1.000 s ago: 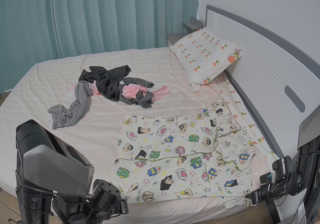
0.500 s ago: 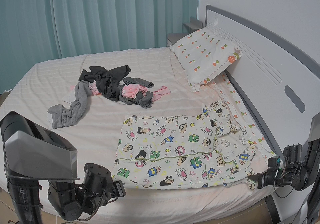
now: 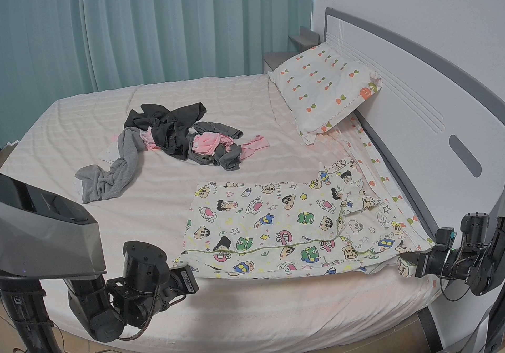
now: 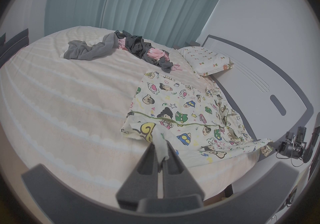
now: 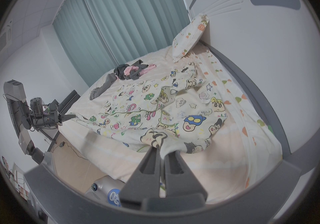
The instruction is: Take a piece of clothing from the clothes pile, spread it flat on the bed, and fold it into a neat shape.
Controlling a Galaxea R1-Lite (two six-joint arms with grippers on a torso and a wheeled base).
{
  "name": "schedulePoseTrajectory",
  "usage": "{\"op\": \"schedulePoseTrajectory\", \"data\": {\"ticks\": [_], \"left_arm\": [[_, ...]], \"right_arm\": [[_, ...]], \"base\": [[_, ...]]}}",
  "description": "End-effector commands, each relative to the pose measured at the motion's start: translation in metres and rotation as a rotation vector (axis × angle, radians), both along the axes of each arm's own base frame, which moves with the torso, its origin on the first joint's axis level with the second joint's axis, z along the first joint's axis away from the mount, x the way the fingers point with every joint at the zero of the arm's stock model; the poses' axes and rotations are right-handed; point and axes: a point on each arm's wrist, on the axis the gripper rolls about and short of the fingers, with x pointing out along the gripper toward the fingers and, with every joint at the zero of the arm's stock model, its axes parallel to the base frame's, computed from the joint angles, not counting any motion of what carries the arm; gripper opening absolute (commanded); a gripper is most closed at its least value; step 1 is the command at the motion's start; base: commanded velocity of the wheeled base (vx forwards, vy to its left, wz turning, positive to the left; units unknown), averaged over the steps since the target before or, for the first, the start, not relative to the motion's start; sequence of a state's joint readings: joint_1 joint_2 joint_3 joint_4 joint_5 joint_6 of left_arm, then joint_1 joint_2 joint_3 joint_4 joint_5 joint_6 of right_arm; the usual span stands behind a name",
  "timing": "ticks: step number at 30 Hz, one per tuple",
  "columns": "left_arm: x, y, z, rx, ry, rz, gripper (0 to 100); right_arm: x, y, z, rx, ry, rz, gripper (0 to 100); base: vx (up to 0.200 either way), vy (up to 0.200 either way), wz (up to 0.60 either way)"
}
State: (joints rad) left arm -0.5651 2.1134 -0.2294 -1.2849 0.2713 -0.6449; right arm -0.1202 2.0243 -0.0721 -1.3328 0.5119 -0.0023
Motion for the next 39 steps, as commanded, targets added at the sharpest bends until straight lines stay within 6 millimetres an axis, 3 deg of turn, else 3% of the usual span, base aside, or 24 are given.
{"op": "schedulePoseTrajectory", "data": {"ticks": [1, 11, 23, 39], "left_arm": [[-0.004, 0.003, 0.016, -0.026, -0.044, 0.000, 0], [-0.025, 0.011, 0.010, 0.029, 0.019, -0.027, 0], [-0.040, 0.001, 0.006, 0.047, 0.046, -0.105, 0], [-0.060, 0.006, 0.000, 0.081, 0.108, -0.136, 0]], "right_arm": [[-0.011, 0.001, 0.013, 0.000, -0.042, 0.004, 0], [-0.022, 0.002, 0.018, -0.003, -0.041, 0.005, 0], [-0.034, -0.005, 0.017, -0.040, 0.019, -0.004, 0], [-0.047, -0.004, 0.019, -0.051, 0.089, 0.008, 0]], "base": [[0.000, 0.000, 0.00], [0.000, 0.000, 0.00], [0.000, 0.000, 0.00], [0.000, 0.000, 0.00]]}}
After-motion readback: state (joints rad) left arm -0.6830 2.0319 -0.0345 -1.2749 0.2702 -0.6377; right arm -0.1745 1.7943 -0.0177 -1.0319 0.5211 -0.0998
